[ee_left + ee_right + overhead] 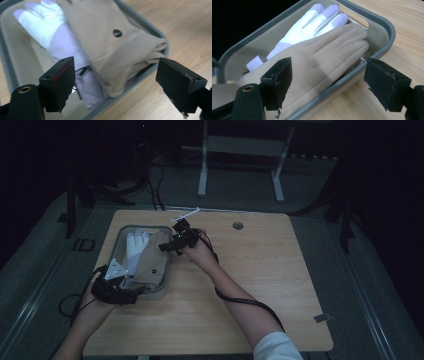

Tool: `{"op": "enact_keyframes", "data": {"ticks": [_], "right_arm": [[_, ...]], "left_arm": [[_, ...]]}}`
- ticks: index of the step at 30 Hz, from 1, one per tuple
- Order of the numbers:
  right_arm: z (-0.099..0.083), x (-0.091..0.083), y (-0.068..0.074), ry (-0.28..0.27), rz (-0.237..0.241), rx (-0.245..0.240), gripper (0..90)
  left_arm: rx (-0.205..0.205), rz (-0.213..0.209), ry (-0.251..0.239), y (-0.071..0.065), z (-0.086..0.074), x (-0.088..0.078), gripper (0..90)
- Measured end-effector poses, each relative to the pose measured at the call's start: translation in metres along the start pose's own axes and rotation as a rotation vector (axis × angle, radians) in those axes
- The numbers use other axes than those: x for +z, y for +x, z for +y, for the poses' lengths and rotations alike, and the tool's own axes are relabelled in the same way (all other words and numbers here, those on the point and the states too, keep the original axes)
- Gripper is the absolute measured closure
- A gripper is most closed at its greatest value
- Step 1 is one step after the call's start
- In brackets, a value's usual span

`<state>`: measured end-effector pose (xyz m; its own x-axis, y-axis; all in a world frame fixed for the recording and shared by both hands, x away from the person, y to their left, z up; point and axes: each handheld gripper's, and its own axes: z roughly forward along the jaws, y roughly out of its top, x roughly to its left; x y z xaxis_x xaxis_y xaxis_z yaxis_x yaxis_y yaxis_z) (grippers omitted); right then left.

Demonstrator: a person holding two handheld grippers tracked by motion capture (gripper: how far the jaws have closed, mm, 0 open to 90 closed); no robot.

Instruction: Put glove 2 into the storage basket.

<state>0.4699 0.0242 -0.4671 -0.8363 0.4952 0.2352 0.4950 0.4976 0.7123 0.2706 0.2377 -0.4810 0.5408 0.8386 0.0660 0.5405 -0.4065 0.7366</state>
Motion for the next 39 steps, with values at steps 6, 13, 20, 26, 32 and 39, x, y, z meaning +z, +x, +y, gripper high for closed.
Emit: {"op": "enact_keyframes", "data": {"ticks": [6,13,20,26,32,39], "right_arm": [[-0.014,-0.01,0.005,-0.005,-0.006,-0.062,19.5],[-0.03,-0.024,0.001,-0.008,-0.015,-0.09,18.8],[-0.048,-0.038,-0.008,-0.003,-0.025,-0.111,18.1],[-0.064,-0.05,-0.014,0.009,-0.032,-0.124,18.0],[-0.078,-0.063,-0.021,0.007,-0.035,-0.123,17.7],[-0.097,-0.073,-0.029,0.007,-0.031,-0.124,17.0]], "left_arm": [[-0.018,-0.01,-0.058,-0.012,0.006,0.001,14.4],[0.001,-0.075,-0.112,-0.029,0.02,0.009,14.4],[0.027,-0.126,-0.125,-0.046,0.033,0.021,14.5],[0.069,-0.166,-0.123,-0.062,0.043,0.032,14.5],[0.074,-0.206,-0.114,-0.074,0.049,0.044,14.4],[0.106,-0.238,-0.101,-0.093,0.052,0.06,14.4]]}}
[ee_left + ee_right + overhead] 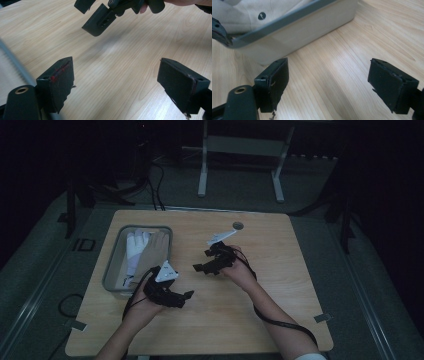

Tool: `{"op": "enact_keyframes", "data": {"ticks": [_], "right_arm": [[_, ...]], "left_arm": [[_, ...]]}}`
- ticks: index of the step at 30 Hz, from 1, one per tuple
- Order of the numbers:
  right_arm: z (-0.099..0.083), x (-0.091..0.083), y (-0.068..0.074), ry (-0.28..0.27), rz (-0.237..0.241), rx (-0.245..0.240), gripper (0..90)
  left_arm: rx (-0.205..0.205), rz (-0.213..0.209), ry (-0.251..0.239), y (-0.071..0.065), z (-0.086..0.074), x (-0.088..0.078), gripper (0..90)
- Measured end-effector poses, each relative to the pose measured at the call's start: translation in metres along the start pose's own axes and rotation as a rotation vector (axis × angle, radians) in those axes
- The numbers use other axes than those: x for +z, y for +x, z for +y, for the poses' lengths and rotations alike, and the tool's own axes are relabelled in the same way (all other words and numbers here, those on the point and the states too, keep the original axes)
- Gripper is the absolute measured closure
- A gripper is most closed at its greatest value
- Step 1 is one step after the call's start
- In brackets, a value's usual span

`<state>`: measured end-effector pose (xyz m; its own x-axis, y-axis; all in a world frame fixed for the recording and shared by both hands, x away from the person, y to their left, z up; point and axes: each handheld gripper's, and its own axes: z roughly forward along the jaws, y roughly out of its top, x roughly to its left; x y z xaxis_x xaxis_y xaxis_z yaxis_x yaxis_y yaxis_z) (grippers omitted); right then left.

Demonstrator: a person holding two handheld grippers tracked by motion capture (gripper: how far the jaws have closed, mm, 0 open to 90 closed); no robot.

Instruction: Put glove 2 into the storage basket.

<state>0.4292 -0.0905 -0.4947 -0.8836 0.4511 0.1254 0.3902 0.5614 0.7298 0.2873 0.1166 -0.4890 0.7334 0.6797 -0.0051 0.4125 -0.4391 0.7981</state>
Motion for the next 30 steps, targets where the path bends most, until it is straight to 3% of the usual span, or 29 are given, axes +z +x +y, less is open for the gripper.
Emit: {"op": "enact_keyframes", "data": {"ticks": [9,13,19,23,30], "right_arm": [[-0.029,-0.005,-0.004,0.005,0.011,0.007,16.0],[-0.043,-0.007,-0.006,0.007,0.023,-0.011,15.9],[-0.063,-0.01,-0.009,0.0,0.03,-0.024,15.8],[-0.076,-0.01,-0.011,0.033,0.028,-0.029,14.1],[-0.093,-0.014,-0.016,0.015,0.017,-0.031,13.4]], "left_arm": [[0.013,-0.091,0.032,-0.016,-0.005,0.027,14.4],[0.021,-0.119,0.041,-0.021,-0.007,0.036,14.4],[0.025,-0.145,0.042,-0.025,-0.011,0.049,14.4],[0.029,-0.161,0.044,-0.028,-0.013,0.058,14.4],[0.028,-0.188,0.039,-0.03,-0.019,0.068,14.4]]}}
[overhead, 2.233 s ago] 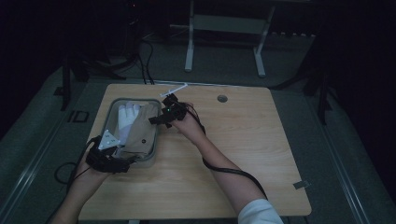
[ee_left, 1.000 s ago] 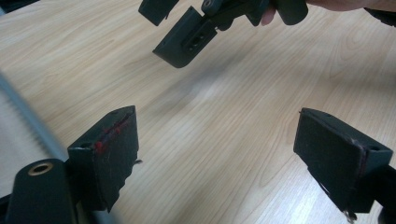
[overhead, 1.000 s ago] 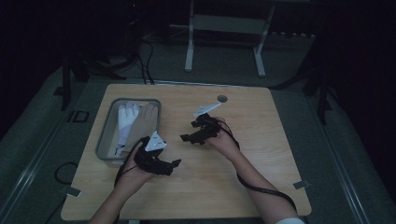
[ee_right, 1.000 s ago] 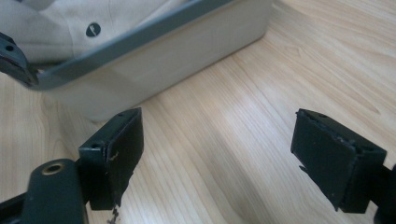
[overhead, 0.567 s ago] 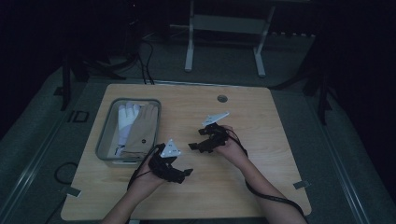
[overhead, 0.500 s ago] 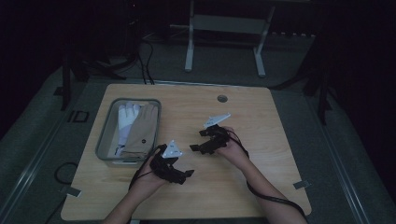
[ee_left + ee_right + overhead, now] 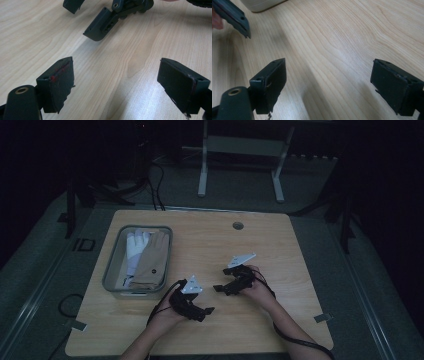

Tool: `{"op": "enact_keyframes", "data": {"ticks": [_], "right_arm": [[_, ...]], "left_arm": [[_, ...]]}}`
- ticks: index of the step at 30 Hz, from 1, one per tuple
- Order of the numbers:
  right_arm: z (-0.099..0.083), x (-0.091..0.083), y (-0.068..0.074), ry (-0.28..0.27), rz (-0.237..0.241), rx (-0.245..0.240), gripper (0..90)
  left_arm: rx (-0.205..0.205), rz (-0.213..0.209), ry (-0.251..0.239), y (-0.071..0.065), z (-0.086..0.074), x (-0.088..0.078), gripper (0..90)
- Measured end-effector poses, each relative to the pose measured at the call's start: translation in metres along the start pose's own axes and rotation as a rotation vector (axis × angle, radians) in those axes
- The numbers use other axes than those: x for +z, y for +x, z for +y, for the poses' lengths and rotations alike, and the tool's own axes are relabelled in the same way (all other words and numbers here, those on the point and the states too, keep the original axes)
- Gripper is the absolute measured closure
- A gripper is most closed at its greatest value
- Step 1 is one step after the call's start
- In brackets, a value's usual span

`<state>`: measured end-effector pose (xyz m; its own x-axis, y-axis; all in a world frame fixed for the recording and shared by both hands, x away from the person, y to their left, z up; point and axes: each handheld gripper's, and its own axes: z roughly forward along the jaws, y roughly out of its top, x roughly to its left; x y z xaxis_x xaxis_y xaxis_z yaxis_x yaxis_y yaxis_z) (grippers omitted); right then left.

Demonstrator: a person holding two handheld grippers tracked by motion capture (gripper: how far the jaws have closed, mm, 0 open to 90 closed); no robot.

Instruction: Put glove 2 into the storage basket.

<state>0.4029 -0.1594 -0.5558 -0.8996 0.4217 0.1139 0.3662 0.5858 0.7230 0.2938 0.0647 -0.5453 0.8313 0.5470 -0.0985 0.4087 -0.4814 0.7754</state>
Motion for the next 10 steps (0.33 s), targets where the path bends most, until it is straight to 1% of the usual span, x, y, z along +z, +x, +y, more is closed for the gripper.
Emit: {"op": "enact_keyframes", "data": {"ticks": [2,3,4,7,8,10], "right_arm": [[-0.0039,-0.0009,0.0004,0.001,0.002,-0.008,13.4],[-0.006,-0.0013,0.0006,-0.003,-0.008,-0.015,13.5],[-0.0073,-0.0017,0.001,-0.005,-0.008,-0.016,13.5],[-0.0095,-0.0028,0.0018,-0.015,-0.022,-0.026,13.8],[-0.0103,-0.0025,0.002,-0.017,-0.019,-0.025,13.8],[-0.0114,-0.0017,0.0021,-0.01,-0.03,-0.036,13.8]], "left_arm": [[-0.003,-0.008,-0.001,-0.0006,-0.0017,0.0029,14.4],[-0.007,-0.014,-0.004,-0.0009,-0.0023,0.004,14.4],[-0.011,-0.018,-0.008,-0.0014,-0.0029,0.005,14.4],[-0.009,-0.027,-0.008,-0.0026,-0.004,0.0067,14.4],[-0.007,-0.029,-0.009,-0.0028,-0.0044,0.0073,14.4],[-0.009,-0.037,-0.013,-0.0028,-0.0052,0.008,14.4]]}}
